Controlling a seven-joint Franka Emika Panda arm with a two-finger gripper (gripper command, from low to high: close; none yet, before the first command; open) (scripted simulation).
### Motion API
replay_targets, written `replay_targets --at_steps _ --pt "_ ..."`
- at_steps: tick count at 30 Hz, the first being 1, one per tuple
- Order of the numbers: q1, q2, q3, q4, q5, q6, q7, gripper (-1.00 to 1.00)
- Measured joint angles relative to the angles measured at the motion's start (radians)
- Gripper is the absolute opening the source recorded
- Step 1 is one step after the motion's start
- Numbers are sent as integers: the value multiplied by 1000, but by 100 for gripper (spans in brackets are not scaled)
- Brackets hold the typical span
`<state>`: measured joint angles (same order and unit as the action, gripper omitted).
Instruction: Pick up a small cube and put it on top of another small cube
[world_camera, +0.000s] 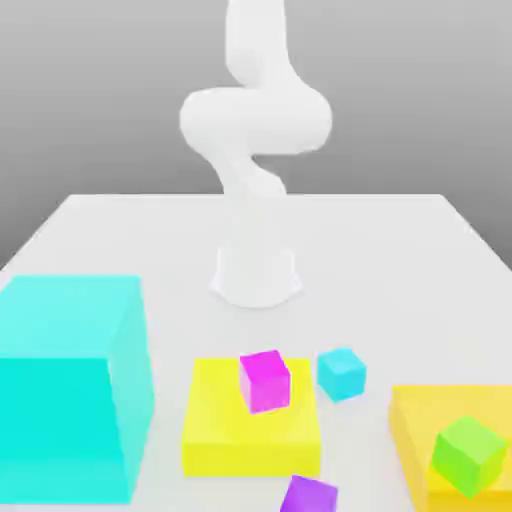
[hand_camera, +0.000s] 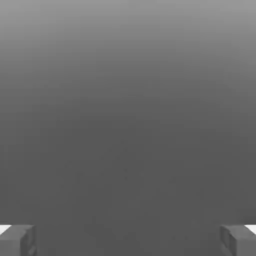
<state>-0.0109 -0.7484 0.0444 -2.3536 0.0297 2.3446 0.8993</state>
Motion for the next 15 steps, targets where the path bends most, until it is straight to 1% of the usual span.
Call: replay_targets --at_steps 15 --pt "-50 304 284 -322 157 266 615 0"
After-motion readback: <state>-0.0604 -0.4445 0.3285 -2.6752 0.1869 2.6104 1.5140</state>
